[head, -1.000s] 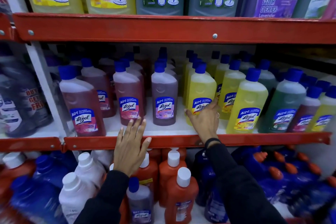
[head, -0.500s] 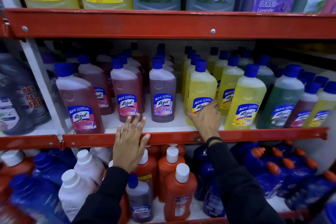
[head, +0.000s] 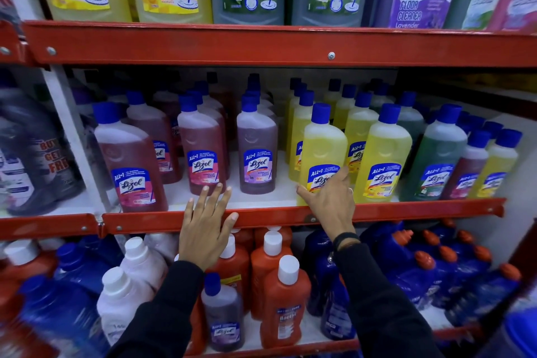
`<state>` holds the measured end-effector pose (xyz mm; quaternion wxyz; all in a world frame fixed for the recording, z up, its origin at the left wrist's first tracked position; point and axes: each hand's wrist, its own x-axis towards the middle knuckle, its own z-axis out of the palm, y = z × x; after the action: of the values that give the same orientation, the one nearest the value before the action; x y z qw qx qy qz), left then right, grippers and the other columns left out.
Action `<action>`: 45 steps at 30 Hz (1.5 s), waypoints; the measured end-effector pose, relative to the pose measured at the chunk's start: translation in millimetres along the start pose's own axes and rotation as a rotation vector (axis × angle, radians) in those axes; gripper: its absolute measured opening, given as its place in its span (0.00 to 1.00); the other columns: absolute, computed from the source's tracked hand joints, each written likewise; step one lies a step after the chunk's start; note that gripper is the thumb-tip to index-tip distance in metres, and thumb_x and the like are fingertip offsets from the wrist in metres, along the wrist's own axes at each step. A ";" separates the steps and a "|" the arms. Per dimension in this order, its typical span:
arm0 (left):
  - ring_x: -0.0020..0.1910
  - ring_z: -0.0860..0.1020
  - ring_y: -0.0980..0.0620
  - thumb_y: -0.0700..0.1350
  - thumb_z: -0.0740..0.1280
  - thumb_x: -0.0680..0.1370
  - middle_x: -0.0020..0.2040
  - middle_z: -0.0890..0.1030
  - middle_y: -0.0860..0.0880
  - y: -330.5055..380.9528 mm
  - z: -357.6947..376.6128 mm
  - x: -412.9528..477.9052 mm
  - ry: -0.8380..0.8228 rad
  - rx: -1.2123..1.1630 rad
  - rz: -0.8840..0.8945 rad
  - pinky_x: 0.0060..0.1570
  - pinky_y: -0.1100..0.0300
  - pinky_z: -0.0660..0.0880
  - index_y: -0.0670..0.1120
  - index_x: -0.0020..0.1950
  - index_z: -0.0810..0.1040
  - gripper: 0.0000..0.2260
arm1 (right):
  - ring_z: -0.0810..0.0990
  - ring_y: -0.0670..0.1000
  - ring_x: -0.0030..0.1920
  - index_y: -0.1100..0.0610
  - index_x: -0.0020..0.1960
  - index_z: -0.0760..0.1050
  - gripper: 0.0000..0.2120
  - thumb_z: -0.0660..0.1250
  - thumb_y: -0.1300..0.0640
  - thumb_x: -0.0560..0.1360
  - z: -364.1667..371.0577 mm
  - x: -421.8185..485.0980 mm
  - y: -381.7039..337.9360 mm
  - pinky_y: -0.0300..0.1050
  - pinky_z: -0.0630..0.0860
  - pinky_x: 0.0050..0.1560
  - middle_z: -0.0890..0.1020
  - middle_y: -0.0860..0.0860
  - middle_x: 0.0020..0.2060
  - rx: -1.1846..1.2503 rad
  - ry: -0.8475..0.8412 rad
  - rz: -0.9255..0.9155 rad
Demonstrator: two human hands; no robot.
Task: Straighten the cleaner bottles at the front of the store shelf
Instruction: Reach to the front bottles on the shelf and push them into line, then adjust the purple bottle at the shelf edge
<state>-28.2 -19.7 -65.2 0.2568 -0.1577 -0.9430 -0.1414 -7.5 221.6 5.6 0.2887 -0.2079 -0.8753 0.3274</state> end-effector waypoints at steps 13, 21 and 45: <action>0.76 0.51 0.44 0.63 0.43 0.80 0.78 0.56 0.45 -44.7 -1.2 -17.9 -0.018 0.039 -0.002 0.72 0.57 0.35 0.51 0.77 0.52 0.29 | 0.64 0.43 0.63 0.62 0.66 0.66 0.27 0.69 0.53 0.71 54.6 -61.7 -31.2 0.23 0.53 0.65 0.72 0.59 0.63 0.394 0.147 -0.464; 0.77 0.40 0.53 0.62 0.45 0.80 0.78 0.54 0.48 -53.3 -0.4 -21.1 -0.014 0.040 0.040 0.73 0.57 0.35 0.52 0.78 0.51 0.28 | 0.73 0.63 0.61 0.64 0.71 0.54 0.53 0.75 0.39 0.60 92.7 -5.3 -98.2 0.54 0.74 0.57 0.69 0.62 0.64 0.056 -0.041 -0.061; 0.77 0.39 0.52 0.63 0.44 0.80 0.78 0.55 0.47 -54.8 -1.8 -28.5 -0.010 -0.004 0.038 0.72 0.56 0.34 0.54 0.78 0.46 0.28 | 0.74 0.62 0.60 0.62 0.67 0.56 0.48 0.74 0.38 0.60 60.1 -43.9 -78.4 0.54 0.75 0.55 0.69 0.60 0.62 -0.095 0.019 -0.080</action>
<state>-24.4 -76.6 -89.0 0.2542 -0.1769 -0.9408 -0.1377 -27.1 115.2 6.5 0.2996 -0.1893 -0.8948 0.2715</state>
